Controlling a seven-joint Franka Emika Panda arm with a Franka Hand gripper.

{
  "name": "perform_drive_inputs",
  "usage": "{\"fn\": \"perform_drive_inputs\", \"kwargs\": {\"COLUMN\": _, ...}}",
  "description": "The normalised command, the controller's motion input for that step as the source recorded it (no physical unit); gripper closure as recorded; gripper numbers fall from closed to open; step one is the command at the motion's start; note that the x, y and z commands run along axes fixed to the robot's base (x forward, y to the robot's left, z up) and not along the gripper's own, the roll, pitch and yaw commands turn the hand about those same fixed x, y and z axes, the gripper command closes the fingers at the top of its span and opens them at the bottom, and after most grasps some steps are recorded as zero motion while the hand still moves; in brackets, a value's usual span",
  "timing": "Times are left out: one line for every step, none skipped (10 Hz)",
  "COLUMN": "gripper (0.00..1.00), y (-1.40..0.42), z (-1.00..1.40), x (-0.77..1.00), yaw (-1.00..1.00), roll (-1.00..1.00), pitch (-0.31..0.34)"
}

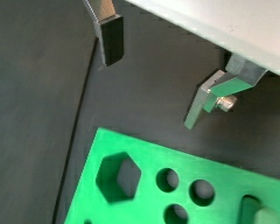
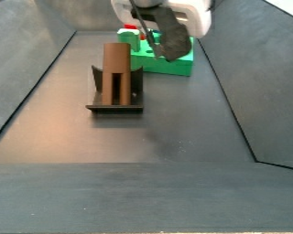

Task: Pick up the square-circle object. Move up. Rotate the square-circle object. Place the square-circle object on the fixture. Regrasp the square-circle object. Move to above the board. Insert the square-circle object.
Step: Regrasp the square-circle object.

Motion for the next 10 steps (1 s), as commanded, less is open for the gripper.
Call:
{"fn": "perform_drive_inputs", "kwargs": {"gripper": 0.00, "y": -0.03, "z": 0.00, "x": -0.03, "yaw": -1.00, "roll": 0.73, "pitch": -0.265}}
{"fn": "perform_drive_inputs", "kwargs": {"gripper": 0.00, "y": -0.02, "z": 0.01, "x": -0.04, "yaw": -1.00, "roll": 0.72, "pitch": -0.292}}
{"fn": "perform_drive_inputs", "kwargs": {"gripper": 0.00, "y": -0.02, "z": 0.01, "x": -0.05, "yaw": -1.00, "roll": 0.71, "pitch": -0.325}}
{"fn": "perform_drive_inputs", "kwargs": {"gripper": 0.00, "y": -0.01, "z": 0.01, "x": -0.05, "yaw": -1.00, "roll": 0.70, "pitch": -0.347}}
{"fn": "perform_drive_inputs", "kwargs": {"gripper": 0.00, "y": -0.01, "z": 0.01, "x": -0.05, "yaw": -1.00, "roll": 0.68, "pitch": -0.364}}
{"fn": "perform_drive_inputs", "kwargs": {"gripper": 0.00, "y": -0.01, "z": 0.00, "x": -0.04, "yaw": -1.00, "roll": 0.67, "pitch": -0.375}}
{"fn": "perform_drive_inputs", "kwargs": {"gripper": 0.00, "y": -0.01, "z": 0.00, "x": -0.04, "yaw": -1.00, "roll": 0.66, "pitch": -0.381}}
{"fn": "perform_drive_inputs", "kwargs": {"gripper": 0.00, "y": -0.01, "z": 0.00, "x": -0.04, "yaw": -1.00, "roll": 0.64, "pitch": -0.382}}
{"fn": "perform_drive_inputs", "kwargs": {"gripper": 0.00, "y": -0.01, "z": 0.00, "x": -0.04, "yaw": -1.00, "roll": 0.63, "pitch": -0.374}}
{"fn": "perform_drive_inputs", "kwargs": {"gripper": 0.00, "y": -0.01, "z": 0.00, "x": -0.04, "yaw": -1.00, "roll": 0.61, "pitch": -0.356}}
